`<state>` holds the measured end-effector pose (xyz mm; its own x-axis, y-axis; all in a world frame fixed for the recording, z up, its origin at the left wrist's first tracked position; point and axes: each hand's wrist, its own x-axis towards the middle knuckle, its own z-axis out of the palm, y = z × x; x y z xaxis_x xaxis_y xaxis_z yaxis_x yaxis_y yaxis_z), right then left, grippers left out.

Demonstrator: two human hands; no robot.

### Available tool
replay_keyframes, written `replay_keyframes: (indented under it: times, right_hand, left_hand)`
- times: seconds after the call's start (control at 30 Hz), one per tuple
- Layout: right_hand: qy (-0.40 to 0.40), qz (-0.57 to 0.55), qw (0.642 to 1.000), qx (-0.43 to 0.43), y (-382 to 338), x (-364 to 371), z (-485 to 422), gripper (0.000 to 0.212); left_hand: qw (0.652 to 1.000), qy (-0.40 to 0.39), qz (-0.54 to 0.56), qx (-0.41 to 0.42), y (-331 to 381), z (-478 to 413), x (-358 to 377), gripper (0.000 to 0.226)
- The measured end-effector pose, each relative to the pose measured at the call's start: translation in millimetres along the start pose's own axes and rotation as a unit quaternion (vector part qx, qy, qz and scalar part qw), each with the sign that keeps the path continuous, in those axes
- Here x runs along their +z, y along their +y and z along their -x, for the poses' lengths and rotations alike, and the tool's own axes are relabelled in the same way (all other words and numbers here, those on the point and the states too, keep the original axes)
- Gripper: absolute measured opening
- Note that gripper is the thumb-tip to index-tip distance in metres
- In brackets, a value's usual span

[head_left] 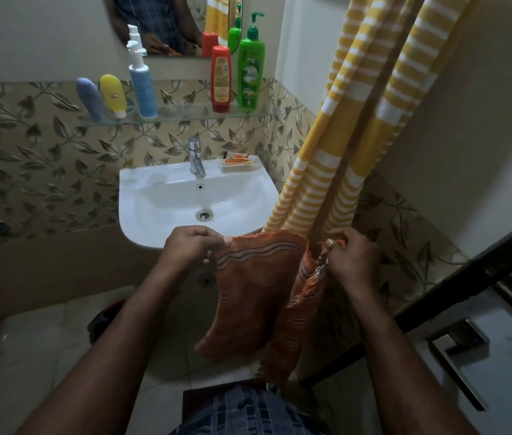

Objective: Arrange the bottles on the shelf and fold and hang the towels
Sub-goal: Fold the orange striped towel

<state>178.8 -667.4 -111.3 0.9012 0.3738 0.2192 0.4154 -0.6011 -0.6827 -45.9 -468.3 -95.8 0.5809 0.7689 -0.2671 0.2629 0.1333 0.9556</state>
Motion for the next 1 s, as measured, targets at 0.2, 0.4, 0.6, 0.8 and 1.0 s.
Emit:
replay_keyframes:
  times: [0.2, 0.4, 0.6, 0.8, 1.0]
  right_hand:
    - [-0.039, -0.1, 0.994, 0.014, -1, 21, 28, 0.013]
    - [-0.072, -0.117, 0.99, 0.027, 1, 32, 36, 0.016]
    - [-0.136, -0.157, 0.978, -0.039, -4, 34, 38, 0.023]
    - [-0.194, -0.128, 0.966, -0.113, -9, 27, 32, 0.021]
    - [-0.228, 0.021, 0.955, -0.186, -24, -4, 11, 0.024]
  left_hand:
    - [0.999, -0.01, -0.004, -0.031, -5, 5, 11, 0.013]
    - [0.99, -0.1, -0.095, -0.028, -8, 15, 20, 0.031]
    - [0.946, -0.175, -0.269, 0.038, -12, 24, 19, 0.022]
    - [0.849, -0.067, -0.479, 0.214, -23, 22, 18, 0.025]
    - [0.749, -0.011, -0.606, 0.269, -15, 13, -5, 0.018]
